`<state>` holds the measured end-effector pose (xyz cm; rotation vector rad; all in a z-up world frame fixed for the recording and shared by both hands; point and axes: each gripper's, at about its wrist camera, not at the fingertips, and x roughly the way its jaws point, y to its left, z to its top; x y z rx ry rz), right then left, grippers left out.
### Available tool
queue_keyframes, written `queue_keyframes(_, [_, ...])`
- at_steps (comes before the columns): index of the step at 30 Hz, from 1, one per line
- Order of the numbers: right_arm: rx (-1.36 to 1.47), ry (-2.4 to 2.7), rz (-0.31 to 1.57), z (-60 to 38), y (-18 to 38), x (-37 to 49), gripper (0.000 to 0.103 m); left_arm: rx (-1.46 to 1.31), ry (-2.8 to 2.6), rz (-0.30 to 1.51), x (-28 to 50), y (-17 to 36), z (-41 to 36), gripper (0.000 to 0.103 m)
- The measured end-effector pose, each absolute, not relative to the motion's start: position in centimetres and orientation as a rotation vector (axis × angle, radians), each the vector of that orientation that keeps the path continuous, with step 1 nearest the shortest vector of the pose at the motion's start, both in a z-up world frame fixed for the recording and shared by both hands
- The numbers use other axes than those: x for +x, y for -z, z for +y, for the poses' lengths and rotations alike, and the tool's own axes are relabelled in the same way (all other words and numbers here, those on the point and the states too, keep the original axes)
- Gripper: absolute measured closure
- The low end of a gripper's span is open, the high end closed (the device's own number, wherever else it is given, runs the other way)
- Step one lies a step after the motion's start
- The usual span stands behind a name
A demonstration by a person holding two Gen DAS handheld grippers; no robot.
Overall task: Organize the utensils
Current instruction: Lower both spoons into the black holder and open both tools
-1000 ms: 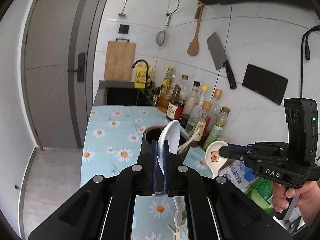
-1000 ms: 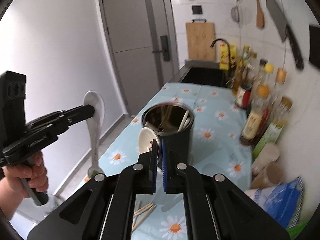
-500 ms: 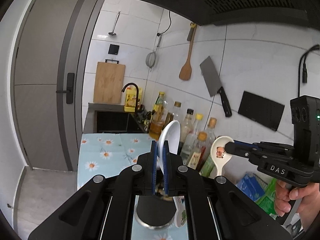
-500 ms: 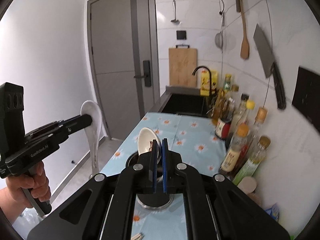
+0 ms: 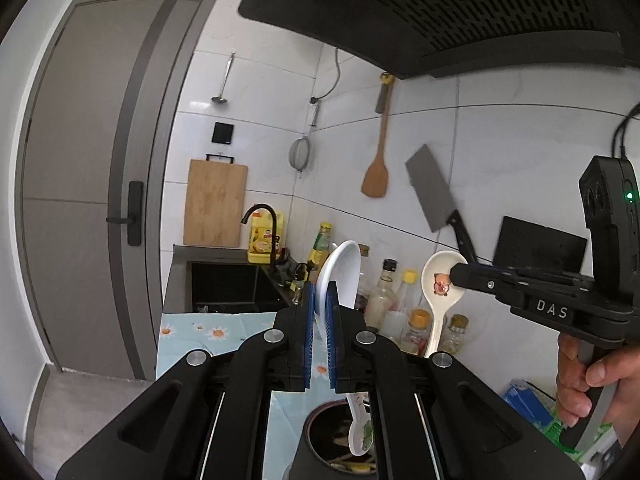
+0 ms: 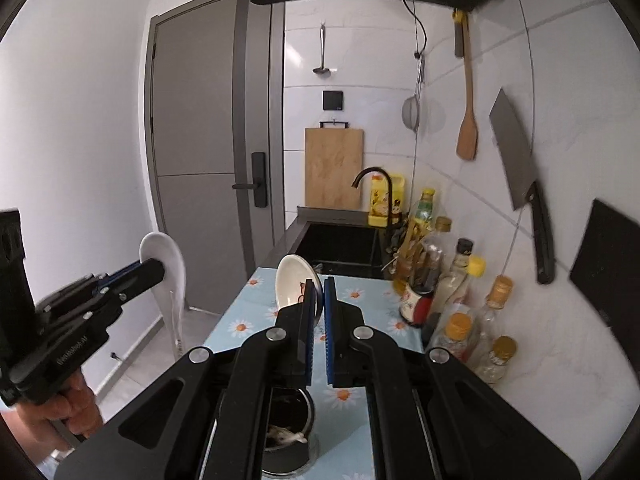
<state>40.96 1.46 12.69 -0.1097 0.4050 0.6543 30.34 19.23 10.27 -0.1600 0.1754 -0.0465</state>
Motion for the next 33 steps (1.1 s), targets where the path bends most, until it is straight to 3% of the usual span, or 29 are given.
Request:
queue_keyframes(29, [-0.225, -0.644, 0.54, 5.6, -5.6, 43.4, 0.097, -0.204, 0.151, 0.342, 35.2, -2.9, 19.5, 0.096])
queue_keyframes(33, [-0.209, -0.646, 0.538, 5.4, -5.8, 43.0, 0.088, -0.216, 0.159, 0.36, 35.1, -2.5, 19.3, 0.094])
